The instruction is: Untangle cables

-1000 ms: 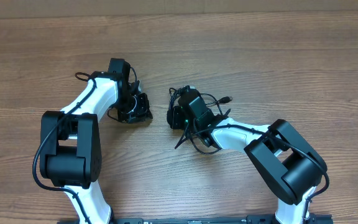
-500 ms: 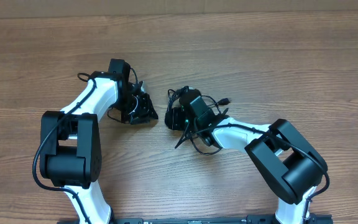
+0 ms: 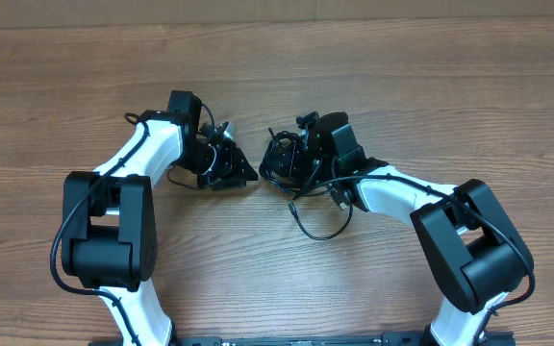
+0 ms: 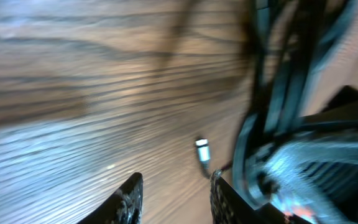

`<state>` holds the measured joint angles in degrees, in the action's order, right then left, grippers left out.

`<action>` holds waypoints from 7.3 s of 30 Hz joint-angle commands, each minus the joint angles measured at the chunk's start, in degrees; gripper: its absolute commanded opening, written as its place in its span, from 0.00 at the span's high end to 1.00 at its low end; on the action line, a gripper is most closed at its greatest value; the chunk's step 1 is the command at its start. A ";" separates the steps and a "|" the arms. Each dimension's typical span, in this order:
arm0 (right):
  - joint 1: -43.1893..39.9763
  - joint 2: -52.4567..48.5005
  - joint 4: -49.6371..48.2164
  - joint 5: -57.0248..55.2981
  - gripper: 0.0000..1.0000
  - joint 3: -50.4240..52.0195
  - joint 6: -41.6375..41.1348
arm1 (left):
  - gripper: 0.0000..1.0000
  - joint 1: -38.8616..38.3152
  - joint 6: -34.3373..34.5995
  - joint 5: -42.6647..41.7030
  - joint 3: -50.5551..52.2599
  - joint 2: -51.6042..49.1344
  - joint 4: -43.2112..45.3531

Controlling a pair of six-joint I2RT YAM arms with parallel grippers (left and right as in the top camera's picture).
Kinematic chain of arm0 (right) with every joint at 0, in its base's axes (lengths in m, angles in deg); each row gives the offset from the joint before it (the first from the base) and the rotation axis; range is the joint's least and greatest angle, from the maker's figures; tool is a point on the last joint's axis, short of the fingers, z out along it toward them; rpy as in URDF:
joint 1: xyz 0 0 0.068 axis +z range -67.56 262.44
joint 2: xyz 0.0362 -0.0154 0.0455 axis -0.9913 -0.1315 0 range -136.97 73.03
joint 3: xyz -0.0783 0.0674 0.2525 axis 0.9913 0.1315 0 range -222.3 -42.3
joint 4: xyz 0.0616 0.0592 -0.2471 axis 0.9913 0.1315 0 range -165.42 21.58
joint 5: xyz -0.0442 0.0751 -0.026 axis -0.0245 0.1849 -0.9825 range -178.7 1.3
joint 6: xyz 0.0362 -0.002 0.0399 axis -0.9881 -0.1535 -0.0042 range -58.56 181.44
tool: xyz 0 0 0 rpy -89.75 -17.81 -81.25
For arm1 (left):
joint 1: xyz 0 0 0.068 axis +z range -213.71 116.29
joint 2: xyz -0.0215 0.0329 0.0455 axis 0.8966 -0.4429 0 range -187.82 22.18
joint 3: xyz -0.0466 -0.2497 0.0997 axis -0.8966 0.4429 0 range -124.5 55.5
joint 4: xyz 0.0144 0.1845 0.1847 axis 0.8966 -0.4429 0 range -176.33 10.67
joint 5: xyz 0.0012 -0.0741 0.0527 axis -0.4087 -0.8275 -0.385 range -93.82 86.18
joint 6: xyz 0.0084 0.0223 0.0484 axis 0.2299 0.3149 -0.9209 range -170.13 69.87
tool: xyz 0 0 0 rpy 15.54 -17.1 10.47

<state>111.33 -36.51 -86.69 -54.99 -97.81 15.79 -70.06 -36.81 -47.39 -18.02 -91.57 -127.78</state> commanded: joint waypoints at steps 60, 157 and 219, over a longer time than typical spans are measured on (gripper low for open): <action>-0.72 1.53 2.58 -4.28 0.96 -0.72 -5.42 | 0.71 -10.21 22.10 5.11 0.31 0.92 11.98; -3.45 1.84 51.60 -30.69 0.58 -9.70 25.22 | 0.67 -11.37 8.15 18.73 1.79 0.92 -1.25; -3.56 3.13 54.27 -32.33 0.49 -17.62 31.12 | 0.58 -13.55 18.69 20.92 -2.08 0.94 8.41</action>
<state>107.92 -34.80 -32.53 -90.00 -114.40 46.72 -81.28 -24.57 -33.93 -19.20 -91.51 -120.41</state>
